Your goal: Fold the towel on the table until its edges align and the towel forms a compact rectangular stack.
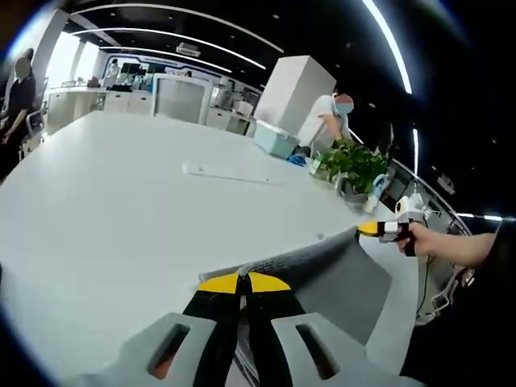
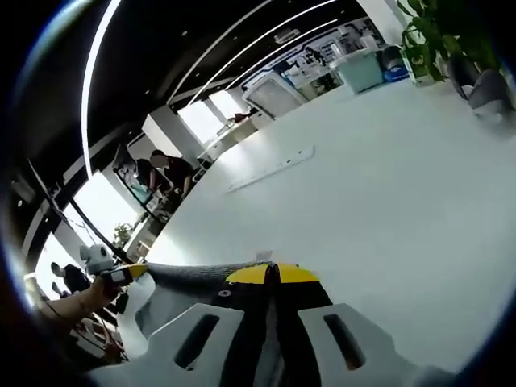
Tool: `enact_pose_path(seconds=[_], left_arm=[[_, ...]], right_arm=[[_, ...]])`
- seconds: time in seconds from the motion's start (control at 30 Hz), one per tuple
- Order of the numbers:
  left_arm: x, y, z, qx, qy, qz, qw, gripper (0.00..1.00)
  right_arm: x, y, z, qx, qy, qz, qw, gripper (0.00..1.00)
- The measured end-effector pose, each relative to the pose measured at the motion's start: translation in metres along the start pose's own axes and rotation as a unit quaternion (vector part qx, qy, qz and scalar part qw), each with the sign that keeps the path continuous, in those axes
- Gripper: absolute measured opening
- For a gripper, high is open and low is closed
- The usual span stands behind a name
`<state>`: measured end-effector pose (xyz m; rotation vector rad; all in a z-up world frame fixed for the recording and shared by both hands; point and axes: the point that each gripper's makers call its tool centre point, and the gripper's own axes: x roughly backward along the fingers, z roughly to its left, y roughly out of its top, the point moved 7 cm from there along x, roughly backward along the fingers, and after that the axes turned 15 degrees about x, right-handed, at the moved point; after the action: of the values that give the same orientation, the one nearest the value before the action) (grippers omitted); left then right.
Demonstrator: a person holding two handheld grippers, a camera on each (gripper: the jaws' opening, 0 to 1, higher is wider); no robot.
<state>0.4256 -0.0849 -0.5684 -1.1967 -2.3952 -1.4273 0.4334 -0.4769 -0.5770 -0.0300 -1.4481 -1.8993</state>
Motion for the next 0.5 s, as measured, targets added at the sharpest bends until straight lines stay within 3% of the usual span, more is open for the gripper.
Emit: enact_pose_path(seconds=[0.5], left_arm=[[-0.014, -0.001, 0.009, -0.02, 0.02, 0.02, 0.9994, 0.02]], right_arm=[[-0.012, -0.005, -0.007, 0.001, -0.012, 0.016, 0.9998, 0.0]])
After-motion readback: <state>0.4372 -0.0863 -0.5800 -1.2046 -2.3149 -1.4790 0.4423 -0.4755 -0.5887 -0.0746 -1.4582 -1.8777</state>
